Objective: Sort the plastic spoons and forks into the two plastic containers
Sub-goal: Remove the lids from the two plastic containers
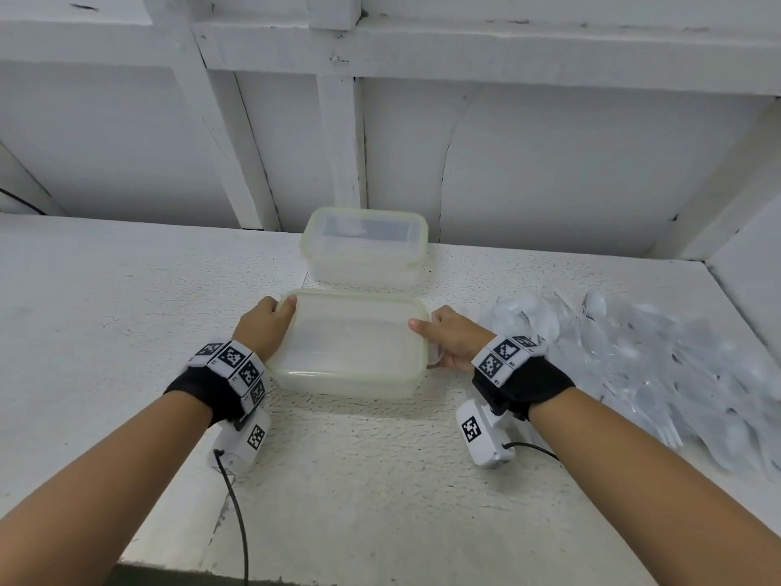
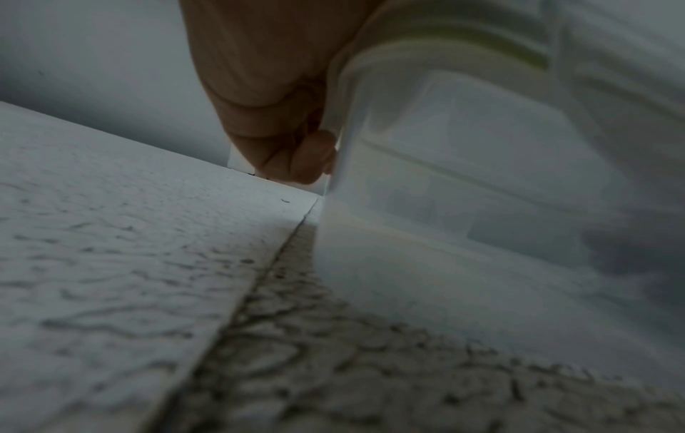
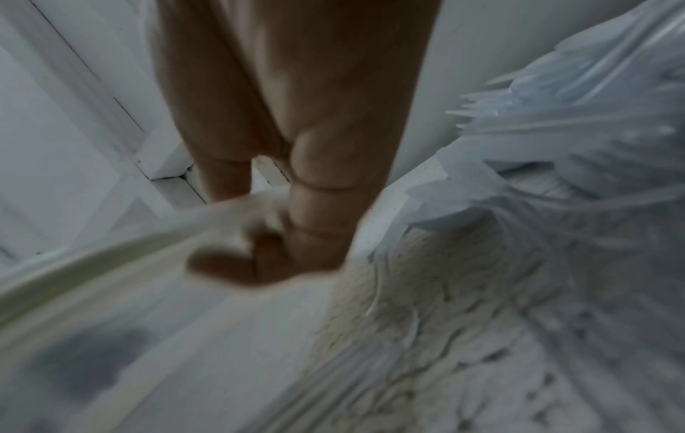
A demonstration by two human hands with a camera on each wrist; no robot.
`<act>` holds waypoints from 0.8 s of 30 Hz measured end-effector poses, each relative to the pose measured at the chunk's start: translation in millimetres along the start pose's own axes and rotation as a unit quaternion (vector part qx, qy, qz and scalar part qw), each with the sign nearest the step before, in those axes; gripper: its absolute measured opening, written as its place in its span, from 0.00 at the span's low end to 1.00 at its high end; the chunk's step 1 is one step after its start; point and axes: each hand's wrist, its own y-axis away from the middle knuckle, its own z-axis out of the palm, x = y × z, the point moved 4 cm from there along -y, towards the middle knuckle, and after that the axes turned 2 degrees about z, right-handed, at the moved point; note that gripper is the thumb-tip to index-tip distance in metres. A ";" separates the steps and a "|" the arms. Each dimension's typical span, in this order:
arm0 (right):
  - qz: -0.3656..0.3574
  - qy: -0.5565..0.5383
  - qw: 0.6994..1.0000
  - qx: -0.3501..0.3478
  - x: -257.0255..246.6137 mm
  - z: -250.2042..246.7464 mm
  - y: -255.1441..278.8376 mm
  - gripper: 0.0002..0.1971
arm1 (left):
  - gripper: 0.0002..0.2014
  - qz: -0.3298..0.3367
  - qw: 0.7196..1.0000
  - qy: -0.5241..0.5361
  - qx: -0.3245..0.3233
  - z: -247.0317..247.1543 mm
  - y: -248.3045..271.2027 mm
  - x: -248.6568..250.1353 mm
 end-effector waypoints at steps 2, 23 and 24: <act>-0.024 0.026 0.998 0.044 0.3 -2.1 -2.1 0.17 | 0.20 -0.001 1.000 0.006 0.003 0.5 -0.3 -0.8; -0.085 0.137 0.976 0.145 2.3 8.5 3.4 0.16 | 0.26 -0.013 1.000 0.009 0.026 -4.5 -0.4 -1.3; -0.089 0.139 0.975 0.148 1.8 6.7 2.5 0.15 | 0.26 -0.016 0.999 0.031 0.026 -5.2 0.7 -1.4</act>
